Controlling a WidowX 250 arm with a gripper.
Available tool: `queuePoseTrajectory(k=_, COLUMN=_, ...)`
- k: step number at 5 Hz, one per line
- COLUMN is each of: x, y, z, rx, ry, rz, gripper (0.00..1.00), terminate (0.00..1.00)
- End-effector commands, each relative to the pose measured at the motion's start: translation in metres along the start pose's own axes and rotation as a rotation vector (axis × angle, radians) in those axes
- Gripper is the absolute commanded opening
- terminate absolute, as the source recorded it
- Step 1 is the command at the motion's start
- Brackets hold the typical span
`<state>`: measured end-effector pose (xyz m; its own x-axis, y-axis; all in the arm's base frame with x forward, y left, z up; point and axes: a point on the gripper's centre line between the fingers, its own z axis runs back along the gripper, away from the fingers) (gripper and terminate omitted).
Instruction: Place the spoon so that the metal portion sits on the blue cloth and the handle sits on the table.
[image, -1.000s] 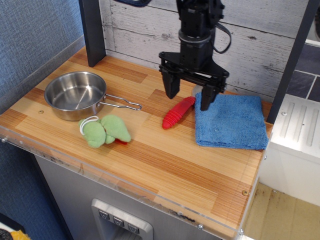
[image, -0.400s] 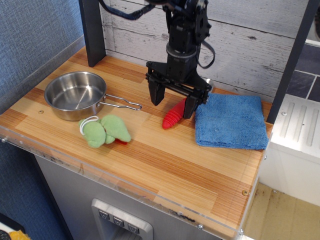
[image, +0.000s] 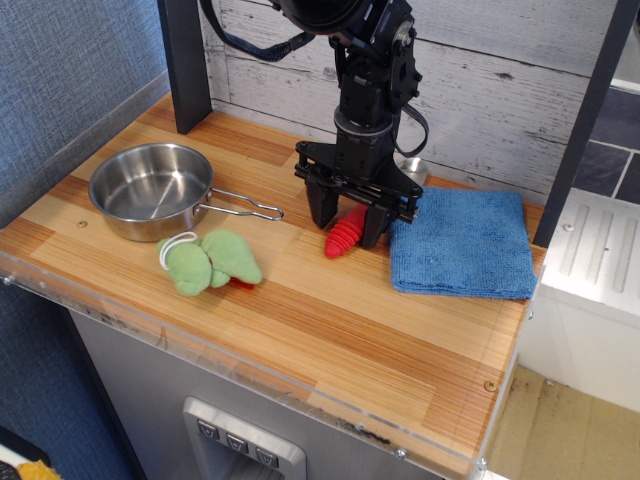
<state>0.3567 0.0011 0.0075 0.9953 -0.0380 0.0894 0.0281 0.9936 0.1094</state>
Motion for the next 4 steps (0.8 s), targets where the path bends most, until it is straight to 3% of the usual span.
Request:
queuePoseTrajectory(k=1, x=0.001, y=0.003, z=0.007, rx=0.013, ry=-0.03, rz=0.008, gripper=0.0, terminate=0.0)
queuePoseTrajectory(k=3, x=-0.003, y=0.028, z=0.015, rx=-0.034, ry=-0.007, rz=0.131, gripper=0.0, terminate=0.0)
queuePoseTrajectory(k=4, x=-0.007, y=0.04, z=0.015, rx=-0.013, ry=0.003, rz=0.174, gripper=0.0, terminate=0.0)
